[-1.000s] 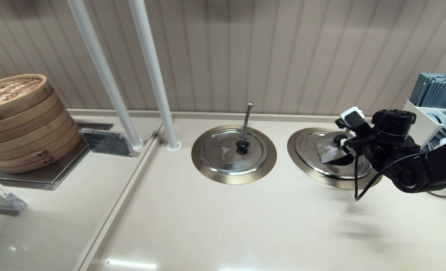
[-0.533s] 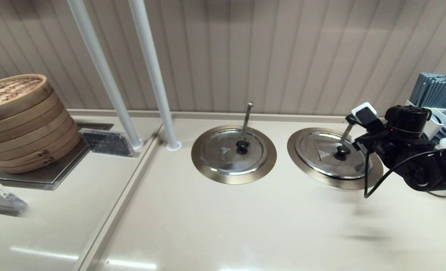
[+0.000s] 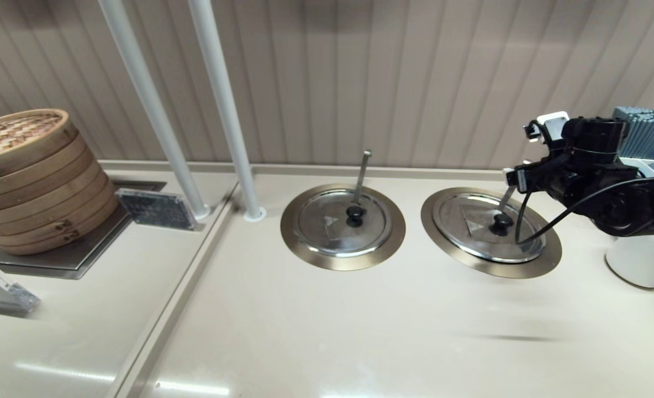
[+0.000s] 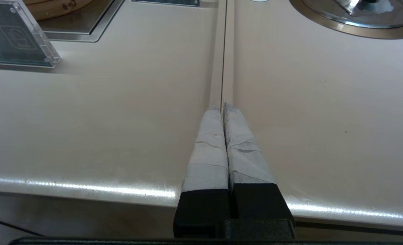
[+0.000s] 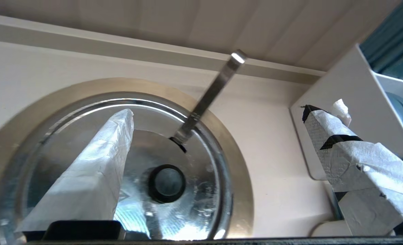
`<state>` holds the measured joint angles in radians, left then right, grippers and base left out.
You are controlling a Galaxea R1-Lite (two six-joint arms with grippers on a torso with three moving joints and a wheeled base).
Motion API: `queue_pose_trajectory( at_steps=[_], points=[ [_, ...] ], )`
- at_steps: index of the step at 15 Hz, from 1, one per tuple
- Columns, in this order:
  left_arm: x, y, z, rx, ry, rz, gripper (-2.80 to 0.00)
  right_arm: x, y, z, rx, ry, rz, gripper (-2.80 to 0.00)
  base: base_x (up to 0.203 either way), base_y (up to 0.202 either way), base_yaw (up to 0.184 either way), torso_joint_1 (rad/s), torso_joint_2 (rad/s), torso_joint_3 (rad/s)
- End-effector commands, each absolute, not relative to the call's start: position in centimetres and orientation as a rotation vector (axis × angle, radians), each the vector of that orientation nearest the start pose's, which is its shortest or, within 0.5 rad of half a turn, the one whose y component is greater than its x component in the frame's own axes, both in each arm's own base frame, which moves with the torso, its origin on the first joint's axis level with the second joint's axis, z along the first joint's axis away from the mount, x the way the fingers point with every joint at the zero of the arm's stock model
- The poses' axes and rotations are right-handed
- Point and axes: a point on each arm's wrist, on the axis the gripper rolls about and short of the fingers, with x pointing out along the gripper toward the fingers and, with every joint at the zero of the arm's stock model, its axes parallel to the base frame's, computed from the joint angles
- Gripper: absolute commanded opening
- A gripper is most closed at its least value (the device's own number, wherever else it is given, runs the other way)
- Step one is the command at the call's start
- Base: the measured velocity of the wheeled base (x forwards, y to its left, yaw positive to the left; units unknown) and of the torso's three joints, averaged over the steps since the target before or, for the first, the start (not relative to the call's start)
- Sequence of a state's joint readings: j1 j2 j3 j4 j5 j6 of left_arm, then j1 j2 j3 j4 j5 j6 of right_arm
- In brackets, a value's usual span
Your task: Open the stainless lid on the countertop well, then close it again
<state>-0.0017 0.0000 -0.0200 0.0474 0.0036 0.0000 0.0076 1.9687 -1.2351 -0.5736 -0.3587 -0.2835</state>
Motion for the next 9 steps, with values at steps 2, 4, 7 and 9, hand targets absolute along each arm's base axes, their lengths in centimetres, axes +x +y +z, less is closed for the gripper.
queue_pose_trajectory(
  at_steps=[2, 4, 7, 9],
  points=[
    [-2.4, 0.0, 7.6, 0.0, 0.028, 0.002, -2.8, 38.9, 0.0, 21.4, -0.256, 0.163, -0.255, 0.0, 0.0, 0.0, 0.0, 0.0, 0.0, 0.0],
    [-2.4, 0.0, 7.6, 0.0, 0.028, 0.003, -2.8, 38.3, -0.2, 21.7, -0.2, 0.212, -0.214, 0.0, 0.0, 0.0, 0.0, 0.0, 0.0, 0.0],
    [-2.4, 0.0, 7.6, 0.0, 0.028, 0.003, -2.8, 37.1, 0.1, 22.5, -0.084, 0.322, -0.085, 0.0, 0.0, 0.0, 0.0, 0.0, 0.0, 0.0],
    [-2.4, 0.0, 7.6, 0.0, 0.028, 0.002, -2.8, 36.4, 0.2, 23.0, -0.065, 0.339, -0.046, -2.8, 0.0, 0.0, 0.0, 0.0, 0.0, 0.0]
  ],
)
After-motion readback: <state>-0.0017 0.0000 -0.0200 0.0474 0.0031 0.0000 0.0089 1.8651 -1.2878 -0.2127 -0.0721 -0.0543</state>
